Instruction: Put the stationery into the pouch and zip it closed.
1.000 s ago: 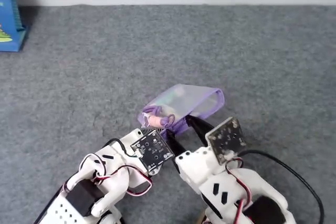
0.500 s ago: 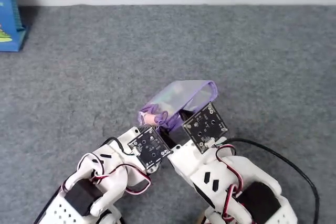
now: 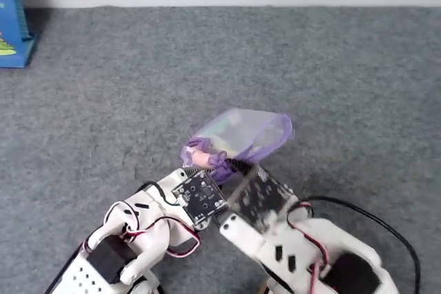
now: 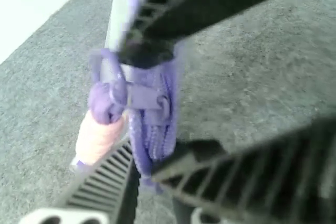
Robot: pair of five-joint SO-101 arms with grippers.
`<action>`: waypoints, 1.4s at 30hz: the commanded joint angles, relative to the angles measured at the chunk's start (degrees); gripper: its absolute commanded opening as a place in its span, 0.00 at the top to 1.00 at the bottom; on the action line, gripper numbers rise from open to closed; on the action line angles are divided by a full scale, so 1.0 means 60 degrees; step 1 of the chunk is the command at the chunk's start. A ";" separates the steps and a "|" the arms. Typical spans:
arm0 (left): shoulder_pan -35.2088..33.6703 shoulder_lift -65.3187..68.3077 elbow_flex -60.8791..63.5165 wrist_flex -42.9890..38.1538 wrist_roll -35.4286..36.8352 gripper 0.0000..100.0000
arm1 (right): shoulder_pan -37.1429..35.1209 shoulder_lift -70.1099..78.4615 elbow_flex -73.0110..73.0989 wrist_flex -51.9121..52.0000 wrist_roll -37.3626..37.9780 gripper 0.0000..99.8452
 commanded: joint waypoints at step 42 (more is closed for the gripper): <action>-0.0117 0.0000 -0.0315 0.0044 -0.0029 0.99 | 0.1927 0.1136 0.0689 -0.2308 0.0454 0.99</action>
